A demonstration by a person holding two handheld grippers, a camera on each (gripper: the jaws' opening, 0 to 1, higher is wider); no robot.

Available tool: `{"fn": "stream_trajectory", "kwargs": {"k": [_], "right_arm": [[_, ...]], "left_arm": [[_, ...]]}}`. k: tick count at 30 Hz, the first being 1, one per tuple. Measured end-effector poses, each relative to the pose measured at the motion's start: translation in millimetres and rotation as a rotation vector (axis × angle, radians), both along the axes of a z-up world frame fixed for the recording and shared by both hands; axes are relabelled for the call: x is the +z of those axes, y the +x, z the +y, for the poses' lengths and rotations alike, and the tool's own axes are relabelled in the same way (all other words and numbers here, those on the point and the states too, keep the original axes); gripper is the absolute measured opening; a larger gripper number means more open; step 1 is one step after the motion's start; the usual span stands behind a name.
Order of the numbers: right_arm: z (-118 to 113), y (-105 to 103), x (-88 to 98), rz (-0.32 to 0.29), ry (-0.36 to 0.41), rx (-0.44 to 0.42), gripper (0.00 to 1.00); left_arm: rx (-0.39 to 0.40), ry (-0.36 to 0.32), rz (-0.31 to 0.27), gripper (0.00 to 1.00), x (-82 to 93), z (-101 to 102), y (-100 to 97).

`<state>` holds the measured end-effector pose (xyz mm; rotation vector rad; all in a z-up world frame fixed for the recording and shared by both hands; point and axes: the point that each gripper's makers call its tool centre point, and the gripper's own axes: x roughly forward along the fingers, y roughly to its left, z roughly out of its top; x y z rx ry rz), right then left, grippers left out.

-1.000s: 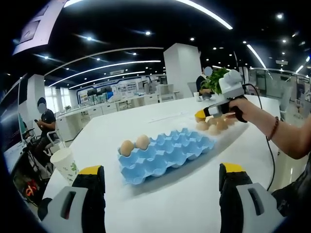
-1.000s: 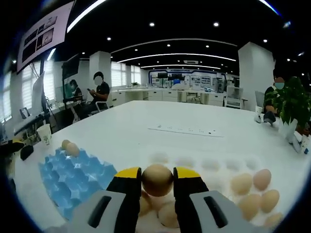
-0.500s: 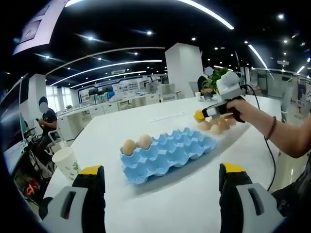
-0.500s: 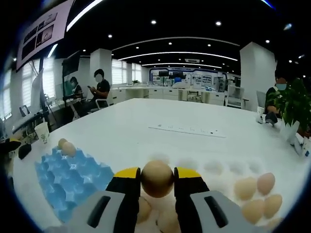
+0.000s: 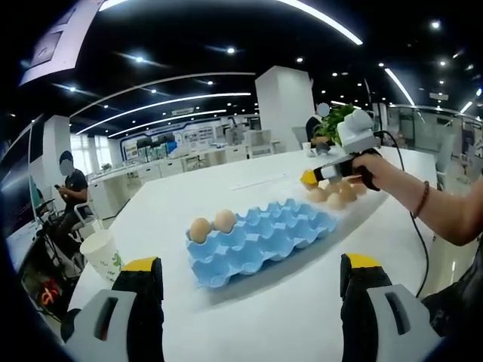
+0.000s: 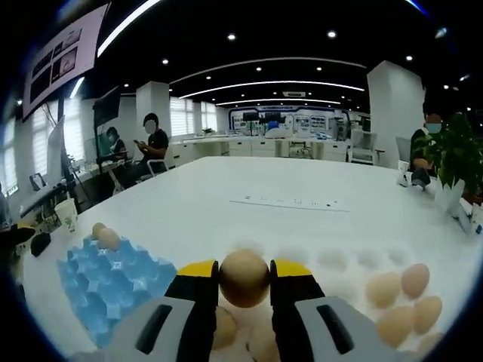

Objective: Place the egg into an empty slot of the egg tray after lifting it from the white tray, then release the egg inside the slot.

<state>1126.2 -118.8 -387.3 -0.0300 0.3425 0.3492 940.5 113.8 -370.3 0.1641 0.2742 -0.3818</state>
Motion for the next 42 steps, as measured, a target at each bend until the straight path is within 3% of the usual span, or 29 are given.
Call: {"fn": "stream_trajectory", "kwargs": {"k": [24, 42], "right_arm": [[44, -6, 12.1, -0.006, 0.043, 0.083, 0.27], [93, -16, 15.7, -0.003, 0.092, 0.207, 0.27]], "left_arm": [[0.011, 0.001, -0.001, 1.0, -0.4, 7, -4.1], [0.01, 0.004, -0.002, 1.0, -1.9, 8, -7.0]]}}
